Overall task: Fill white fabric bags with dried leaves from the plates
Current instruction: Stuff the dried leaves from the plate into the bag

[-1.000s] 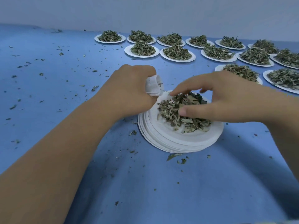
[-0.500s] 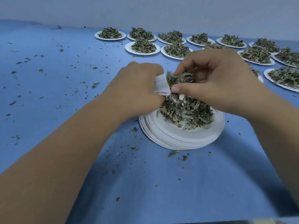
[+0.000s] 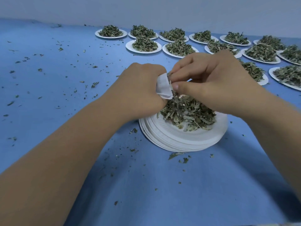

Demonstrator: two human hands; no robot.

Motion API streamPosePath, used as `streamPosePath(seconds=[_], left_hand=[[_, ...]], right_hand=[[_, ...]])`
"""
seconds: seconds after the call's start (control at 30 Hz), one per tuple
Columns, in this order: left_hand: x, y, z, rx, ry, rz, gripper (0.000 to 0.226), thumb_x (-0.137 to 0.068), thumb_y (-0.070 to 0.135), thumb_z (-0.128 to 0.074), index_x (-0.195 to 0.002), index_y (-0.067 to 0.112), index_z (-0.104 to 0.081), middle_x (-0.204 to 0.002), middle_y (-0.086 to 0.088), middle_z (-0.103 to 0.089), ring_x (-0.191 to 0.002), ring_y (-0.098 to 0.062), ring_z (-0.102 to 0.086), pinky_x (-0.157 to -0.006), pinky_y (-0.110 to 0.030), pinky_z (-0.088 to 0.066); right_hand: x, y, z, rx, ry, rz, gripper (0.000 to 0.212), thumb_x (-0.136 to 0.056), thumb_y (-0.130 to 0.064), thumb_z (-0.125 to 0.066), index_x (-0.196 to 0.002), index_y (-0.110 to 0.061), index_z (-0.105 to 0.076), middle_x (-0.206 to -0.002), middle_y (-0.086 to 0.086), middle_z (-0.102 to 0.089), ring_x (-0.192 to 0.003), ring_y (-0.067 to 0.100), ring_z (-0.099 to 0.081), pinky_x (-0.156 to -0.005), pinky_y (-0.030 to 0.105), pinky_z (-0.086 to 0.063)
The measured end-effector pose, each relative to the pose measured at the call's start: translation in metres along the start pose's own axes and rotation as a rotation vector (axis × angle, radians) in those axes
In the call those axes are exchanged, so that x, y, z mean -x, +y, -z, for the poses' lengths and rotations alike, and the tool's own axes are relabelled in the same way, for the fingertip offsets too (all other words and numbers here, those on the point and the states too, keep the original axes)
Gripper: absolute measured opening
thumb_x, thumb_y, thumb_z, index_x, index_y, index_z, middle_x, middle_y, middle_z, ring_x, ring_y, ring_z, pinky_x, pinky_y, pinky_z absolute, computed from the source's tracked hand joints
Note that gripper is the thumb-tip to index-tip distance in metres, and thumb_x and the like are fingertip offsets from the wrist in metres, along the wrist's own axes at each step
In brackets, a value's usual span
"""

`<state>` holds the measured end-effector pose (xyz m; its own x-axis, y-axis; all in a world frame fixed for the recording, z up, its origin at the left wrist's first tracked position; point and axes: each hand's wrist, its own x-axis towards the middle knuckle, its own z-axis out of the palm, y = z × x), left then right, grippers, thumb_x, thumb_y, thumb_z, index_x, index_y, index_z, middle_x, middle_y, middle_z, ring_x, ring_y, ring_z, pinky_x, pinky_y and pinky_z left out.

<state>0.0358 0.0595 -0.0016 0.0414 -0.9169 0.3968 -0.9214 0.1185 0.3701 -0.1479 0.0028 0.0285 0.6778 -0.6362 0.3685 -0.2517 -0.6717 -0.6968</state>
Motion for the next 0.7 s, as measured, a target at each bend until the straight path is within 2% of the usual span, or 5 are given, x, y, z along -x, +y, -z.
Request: streamPosePath(seconds=[0.2,0.27,0.37,0.5,0.7], left_hand=[[-0.003,-0.003,0.0,-0.042,0.054,0.015,0.03,-0.074,0.025,-0.065,-0.065,0.026,-0.037,-0.058,0.004,-0.04,-0.054,-0.009,-0.037,-0.05,-0.031,-0.022],[-0.002,-0.004,0.001,-0.042,0.064,0.028,0.031,-0.073,0.024,-0.067,-0.066,0.024,-0.037,-0.059,0.003,-0.041,-0.054,-0.009,-0.038,-0.049,-0.03,-0.022],[-0.001,-0.005,0.001,-0.006,0.082,0.035,0.027,-0.073,0.027,-0.069,-0.069,0.023,-0.043,-0.061,0.004,-0.045,-0.057,-0.007,-0.044,-0.048,-0.026,-0.023],[-0.002,-0.003,-0.003,-0.009,0.096,-0.002,0.029,-0.077,0.026,-0.064,-0.067,0.025,-0.037,-0.059,0.003,-0.041,-0.053,-0.011,-0.037,-0.049,-0.03,-0.023],[-0.003,-0.002,-0.007,-0.031,0.126,-0.015,0.026,-0.073,0.027,-0.058,-0.066,0.026,-0.033,-0.057,0.002,-0.038,-0.051,-0.011,-0.035,-0.048,-0.031,-0.024]], right_hand=[[-0.002,-0.001,-0.008,0.086,0.134,0.057,0.006,-0.084,-0.018,-0.081,-0.086,-0.016,-0.075,-0.078,-0.015,-0.073,-0.06,-0.004,-0.06,-0.058,0.008,-0.039],[-0.001,0.002,0.0,0.03,0.145,0.032,0.002,-0.088,-0.023,-0.079,-0.089,-0.022,-0.078,-0.086,-0.014,-0.075,-0.07,-0.005,-0.065,-0.057,0.017,-0.045],[0.002,0.006,0.009,0.033,0.058,-0.025,0.015,-0.088,-0.021,-0.079,-0.098,-0.032,-0.077,-0.097,-0.018,-0.075,-0.094,0.001,-0.071,-0.078,0.039,-0.06],[0.006,0.003,0.002,0.009,-0.019,0.02,0.024,-0.084,-0.013,-0.083,-0.1,-0.029,-0.077,-0.091,-0.011,-0.077,-0.083,0.019,-0.073,-0.079,0.048,-0.06],[-0.003,-0.005,0.007,0.027,0.019,0.048,0.013,-0.08,-0.011,-0.085,-0.089,-0.019,-0.079,-0.076,-0.004,-0.075,-0.066,0.012,-0.071,-0.065,0.027,-0.059]])
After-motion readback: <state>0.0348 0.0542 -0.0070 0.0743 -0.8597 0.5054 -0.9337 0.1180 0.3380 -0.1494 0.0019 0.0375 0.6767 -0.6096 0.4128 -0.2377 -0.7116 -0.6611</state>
